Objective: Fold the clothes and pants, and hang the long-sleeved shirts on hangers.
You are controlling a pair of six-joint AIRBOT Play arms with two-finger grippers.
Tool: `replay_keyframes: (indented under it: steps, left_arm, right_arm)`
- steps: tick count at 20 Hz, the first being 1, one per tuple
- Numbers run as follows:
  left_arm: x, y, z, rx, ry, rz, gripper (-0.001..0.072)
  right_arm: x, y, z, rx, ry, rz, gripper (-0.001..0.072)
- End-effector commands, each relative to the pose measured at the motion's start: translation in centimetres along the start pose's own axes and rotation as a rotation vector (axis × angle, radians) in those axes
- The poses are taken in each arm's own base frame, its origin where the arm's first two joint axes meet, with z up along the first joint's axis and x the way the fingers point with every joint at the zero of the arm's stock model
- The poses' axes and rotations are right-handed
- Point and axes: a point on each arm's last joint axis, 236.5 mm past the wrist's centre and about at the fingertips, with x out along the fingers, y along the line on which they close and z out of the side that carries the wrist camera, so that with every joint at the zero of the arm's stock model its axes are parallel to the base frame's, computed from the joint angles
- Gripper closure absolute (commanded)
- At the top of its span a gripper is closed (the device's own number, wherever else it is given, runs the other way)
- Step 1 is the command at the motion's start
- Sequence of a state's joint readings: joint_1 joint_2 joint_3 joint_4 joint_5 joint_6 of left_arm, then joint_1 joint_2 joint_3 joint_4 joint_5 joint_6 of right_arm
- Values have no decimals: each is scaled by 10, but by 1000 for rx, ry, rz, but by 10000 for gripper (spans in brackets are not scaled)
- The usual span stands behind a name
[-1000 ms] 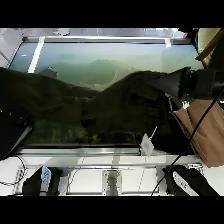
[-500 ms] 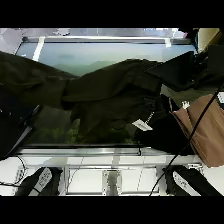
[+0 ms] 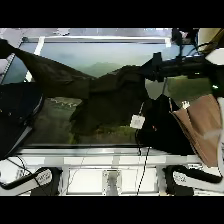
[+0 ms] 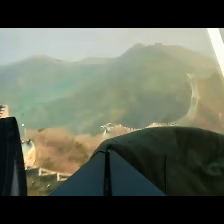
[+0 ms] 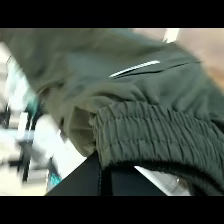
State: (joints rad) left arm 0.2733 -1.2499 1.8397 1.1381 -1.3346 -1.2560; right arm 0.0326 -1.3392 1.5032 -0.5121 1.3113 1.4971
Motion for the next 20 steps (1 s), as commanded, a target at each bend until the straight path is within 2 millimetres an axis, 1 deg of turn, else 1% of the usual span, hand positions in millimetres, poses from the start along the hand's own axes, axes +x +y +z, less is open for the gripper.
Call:
replay_keyframes:
  steps: [1,3,4,5,6,7,8,9,10,12,13,14,15,16,18,20]
  left_arm:
    - [70,12,-1,-72,23,-13,702]
    - [101,11,2,-101,12,-22,702]
    - [112,6,1,-96,15,-33,702]
    - [119,-2,-1,-88,26,-48,702]
    - [121,-12,-3,-76,37,-65,702]
    - [119,-24,-7,-63,56,-85,702]
    - [114,-39,-15,-44,98,-112,702]
    - [107,-54,-29,-23,160,-144,702]
    - [98,-70,-46,4,235,-178,703]
    - [82,-88,-80,37,342,-208,703]
    - [76,-87,-98,49,383,-186,703]
    - [69,-83,-121,39,428,-143,702]
    - [63,-77,-145,38,469,-102,703]
    - [56,-71,-169,30,499,-58,703]
    - [49,-69,-205,-9,506,-18,703]
    - [50,-72,-242,-27,521,-16,703]
  right_arm:
    - [37,-100,65,76,-128,-74,684]
    - [43,-129,93,92,-185,-59,684]
    - [43,-138,106,81,-211,-61,683]
    - [40,-147,117,61,-229,-73,683]
    - [37,-152,124,37,-238,-87,684]
    - [33,-157,127,17,-239,-113,683]
    - [32,-164,124,-27,-215,-160,683]
    - [30,-175,114,-85,-158,-224,683]
    - [27,-189,97,-145,-70,-293,682]
    - [17,-215,58,-220,122,-396,682]
    - [9,-227,41,-250,212,-445,683]
    - [-2,-240,26,-287,301,-498,683]
    - [-12,-251,15,-307,366,-546,683]
    - [-20,-260,10,-314,405,-584,683]
    - [-20,-268,0,-305,436,-592,683]
    - [-13,-282,-22,-292,498,-594,682]
